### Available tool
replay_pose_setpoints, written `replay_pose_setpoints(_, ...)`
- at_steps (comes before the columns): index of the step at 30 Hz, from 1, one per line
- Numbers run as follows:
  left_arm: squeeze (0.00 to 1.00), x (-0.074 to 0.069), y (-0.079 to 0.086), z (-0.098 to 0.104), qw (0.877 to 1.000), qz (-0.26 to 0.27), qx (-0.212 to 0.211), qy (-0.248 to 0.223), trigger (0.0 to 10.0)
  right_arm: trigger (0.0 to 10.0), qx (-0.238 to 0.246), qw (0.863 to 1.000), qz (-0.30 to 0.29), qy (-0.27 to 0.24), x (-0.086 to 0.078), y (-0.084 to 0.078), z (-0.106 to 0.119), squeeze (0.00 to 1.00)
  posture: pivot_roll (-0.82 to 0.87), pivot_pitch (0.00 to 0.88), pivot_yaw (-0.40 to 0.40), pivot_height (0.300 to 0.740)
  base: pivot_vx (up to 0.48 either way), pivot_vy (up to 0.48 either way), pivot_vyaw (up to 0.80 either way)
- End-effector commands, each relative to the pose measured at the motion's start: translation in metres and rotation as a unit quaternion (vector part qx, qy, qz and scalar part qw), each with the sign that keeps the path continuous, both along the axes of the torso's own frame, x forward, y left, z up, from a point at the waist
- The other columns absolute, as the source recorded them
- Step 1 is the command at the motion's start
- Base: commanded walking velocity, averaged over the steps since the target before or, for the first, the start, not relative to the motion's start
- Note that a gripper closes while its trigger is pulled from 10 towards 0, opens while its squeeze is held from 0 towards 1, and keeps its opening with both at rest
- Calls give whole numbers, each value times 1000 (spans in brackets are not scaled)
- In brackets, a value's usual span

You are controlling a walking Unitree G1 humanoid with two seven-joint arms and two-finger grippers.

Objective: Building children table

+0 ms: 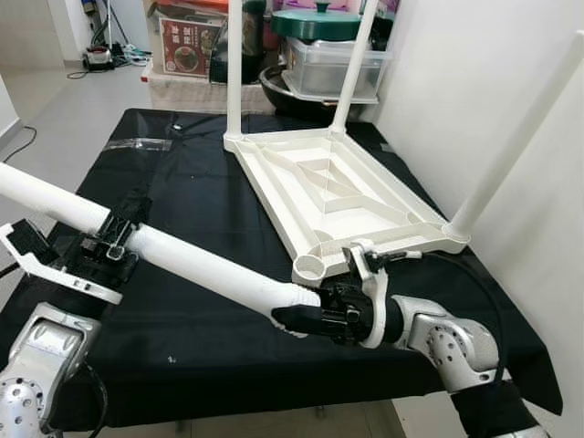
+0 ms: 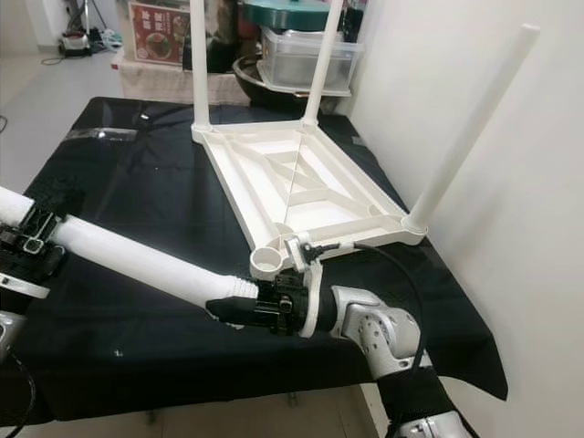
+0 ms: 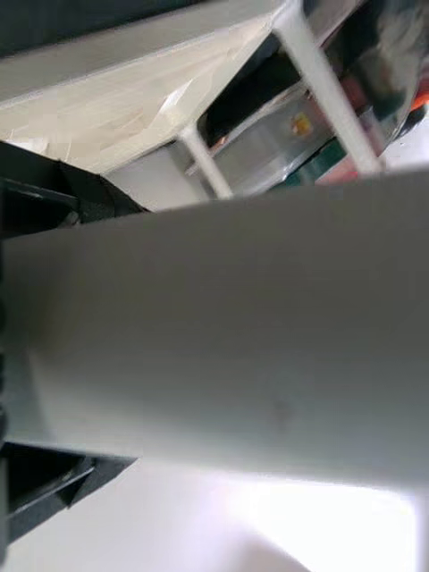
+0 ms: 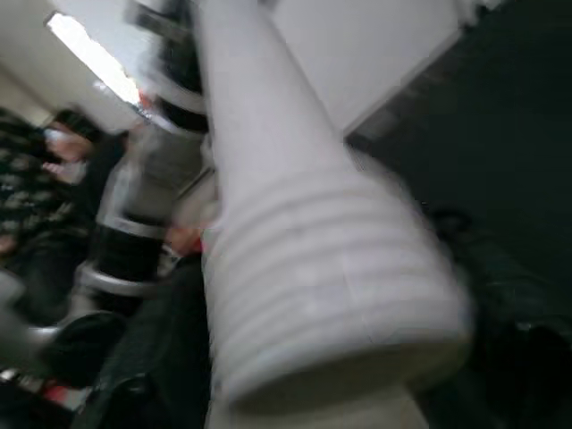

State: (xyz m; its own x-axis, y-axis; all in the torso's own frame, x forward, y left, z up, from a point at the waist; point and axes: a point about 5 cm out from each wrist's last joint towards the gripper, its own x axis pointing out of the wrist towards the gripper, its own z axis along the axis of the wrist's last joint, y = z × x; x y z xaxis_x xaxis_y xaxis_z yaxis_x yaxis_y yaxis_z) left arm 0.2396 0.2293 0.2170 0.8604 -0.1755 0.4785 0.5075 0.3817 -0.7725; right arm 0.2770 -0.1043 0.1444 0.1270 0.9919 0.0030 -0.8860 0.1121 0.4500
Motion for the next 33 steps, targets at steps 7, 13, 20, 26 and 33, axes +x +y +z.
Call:
replay_pose_setpoints(7, 0, -4, 6, 6, 999, 37, -7, -15, 0, 10000, -31, 996, -82, 6, 20, -18, -7, 1000, 94, 0, -112, 740, 0, 0, 0)
replay_pose_setpoints(13, 0, -13, 13, 2, 999, 48, 2, -7, 0, 10000, -77, 986, -143, -41, 40, -58, 5, 0, 89, 0, -106, 740, 0, 0, 0)
replay_pose_setpoints(20, 0, -14, 2, -4, 999, 23, 38, 6, 0, 10000, -99, 966, -203, -123, 68, -82, 43, 0, 92, 0, -104, 740, 0, 0, 0)
replay_pose_setpoints(26, 0, -5, -14, -9, 997, 7, 71, 20, 0, 10000, 31, 970, -157, -180, 79, -51, 130, 0, 83, 0, -98, 740, 0, 0, 0)
replay_pose_setpoints(33, 0, 2, -21, -10, 996, 18, 90, 23, 0, 10000, -31, 980, -37, -192, 48, 20, 121, 0, 89, 0, -102, 740, 0, 0, 0)
